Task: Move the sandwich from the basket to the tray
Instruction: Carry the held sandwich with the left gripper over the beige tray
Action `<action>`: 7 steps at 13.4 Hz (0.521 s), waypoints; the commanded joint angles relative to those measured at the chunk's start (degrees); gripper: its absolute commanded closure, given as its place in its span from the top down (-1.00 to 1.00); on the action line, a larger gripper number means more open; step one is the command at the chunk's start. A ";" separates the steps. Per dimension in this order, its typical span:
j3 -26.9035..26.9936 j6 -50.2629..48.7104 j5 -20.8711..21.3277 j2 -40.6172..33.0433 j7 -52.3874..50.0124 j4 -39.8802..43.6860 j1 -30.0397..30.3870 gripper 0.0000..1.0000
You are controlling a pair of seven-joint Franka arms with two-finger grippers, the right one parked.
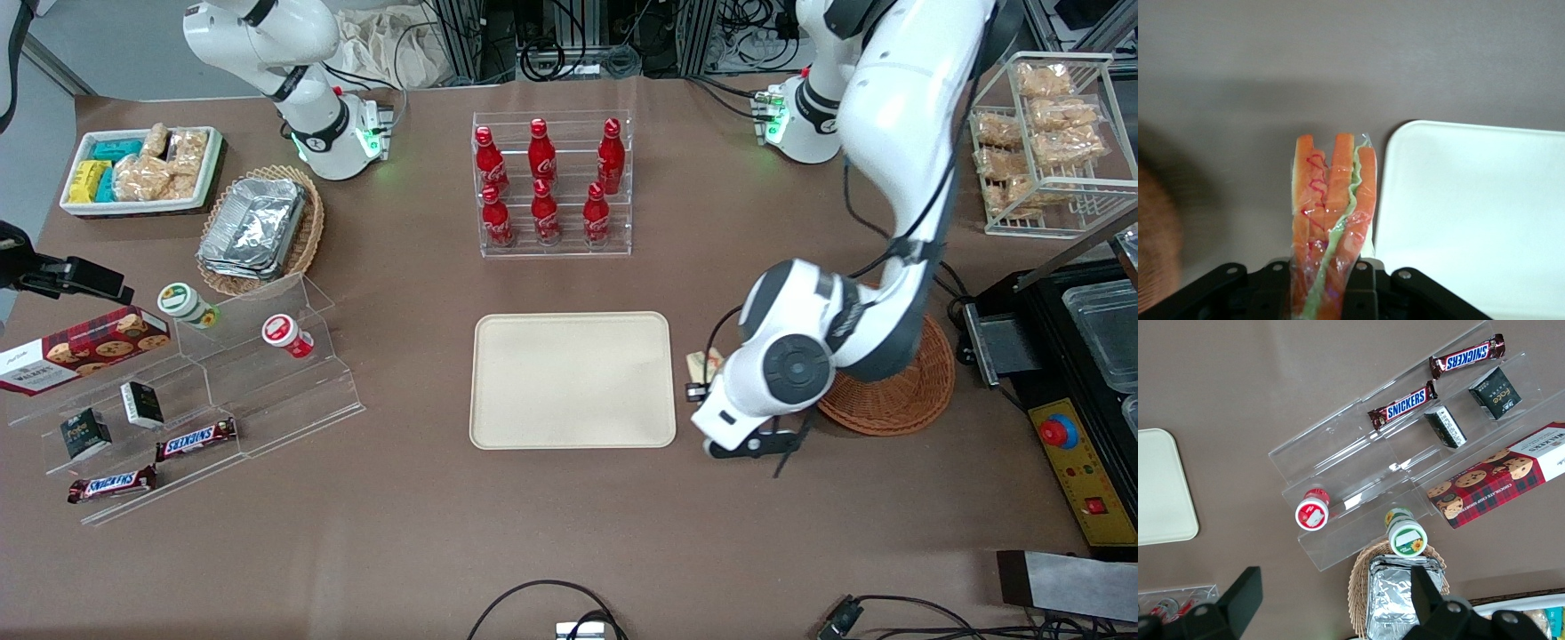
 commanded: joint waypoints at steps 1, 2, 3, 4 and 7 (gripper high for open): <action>0.45 1.59 0.85 3.91 -2.70 3.12 -2.62 -1.00; 0.45 2.03 0.85 4.44 -3.05 3.03 -3.67 -1.00; 0.45 2.47 0.67 5.22 -3.32 3.03 -4.73 -1.00; 0.53 3.17 0.58 5.84 -3.75 3.03 -5.61 -1.00; 0.45 4.23 0.76 6.46 -6.74 2.16 -7.19 -1.00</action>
